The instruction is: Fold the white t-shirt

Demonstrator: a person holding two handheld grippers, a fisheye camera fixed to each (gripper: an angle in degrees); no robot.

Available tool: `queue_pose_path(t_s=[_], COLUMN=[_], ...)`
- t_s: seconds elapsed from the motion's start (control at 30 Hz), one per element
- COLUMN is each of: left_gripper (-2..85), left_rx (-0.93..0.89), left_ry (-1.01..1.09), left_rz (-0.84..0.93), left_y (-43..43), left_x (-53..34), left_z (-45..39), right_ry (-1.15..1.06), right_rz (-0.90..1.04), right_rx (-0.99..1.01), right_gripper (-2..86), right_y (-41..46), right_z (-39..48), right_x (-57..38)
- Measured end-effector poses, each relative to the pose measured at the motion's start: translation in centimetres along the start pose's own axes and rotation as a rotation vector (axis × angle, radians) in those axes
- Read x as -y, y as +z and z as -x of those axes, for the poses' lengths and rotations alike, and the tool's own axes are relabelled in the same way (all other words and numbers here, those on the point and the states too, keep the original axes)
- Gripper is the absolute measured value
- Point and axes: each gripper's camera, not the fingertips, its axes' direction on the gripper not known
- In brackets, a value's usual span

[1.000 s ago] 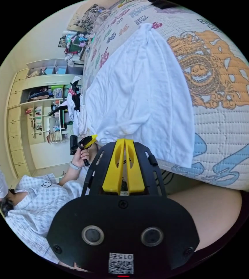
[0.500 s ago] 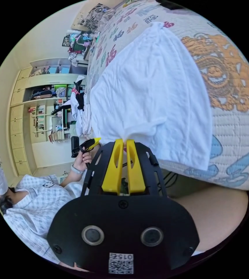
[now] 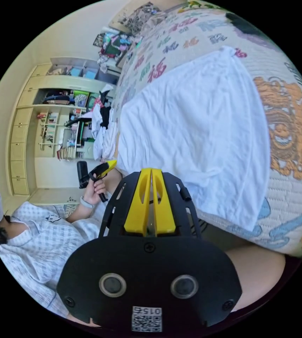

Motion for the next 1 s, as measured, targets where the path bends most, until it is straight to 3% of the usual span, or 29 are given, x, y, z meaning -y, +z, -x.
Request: queue_pose_path(t_s=[0.13,0.27,0.33,0.4,0.6,0.87,1.0], left_gripper=[-0.7,-0.6,0.1,1.6,9.6,0.5,-0.2], left_rx=[0.187,0.165,0.244,0.363,0.476,0.383,0.26], left_ry=[-0.013,-0.149,-0.135,-0.114,-0.228,-0.21,-0.292], left_rz=[0.041,-0.034,-0.234,-0.31,-0.244,-0.187,-0.212], left_y=[2.3,-0.3,-4.2,-6.0,-4.7,-3.3,-3.5], left_x=[0.0,-2.3,-4.7,-5.9,-6.1,-5.8,-6.4], left_z=[0.0,0.6,-1.3,-2.7,-1.5,-1.7,-0.2], right_ry=[0.057,0.081,0.036,-0.04,-0.296,-0.449,-0.461], right_rz=[0.135,0.1,0.026,-0.028,0.093,0.319,0.457], right_rx=[-0.058,-0.083,-0.026,0.016,-0.051,-0.251,-0.489], right_gripper=[-0.3,0.2,1.3,5.2,9.2,10.8,10.6], right_y=[4.6,5.2,4.4,4.0,9.8,25.1,32.9], right_z=[-1.2,-0.1,1.6,4.5,14.2,23.9,25.9], right_x=[2.1,2.6,3.4,6.0,16.6,28.5,32.6])
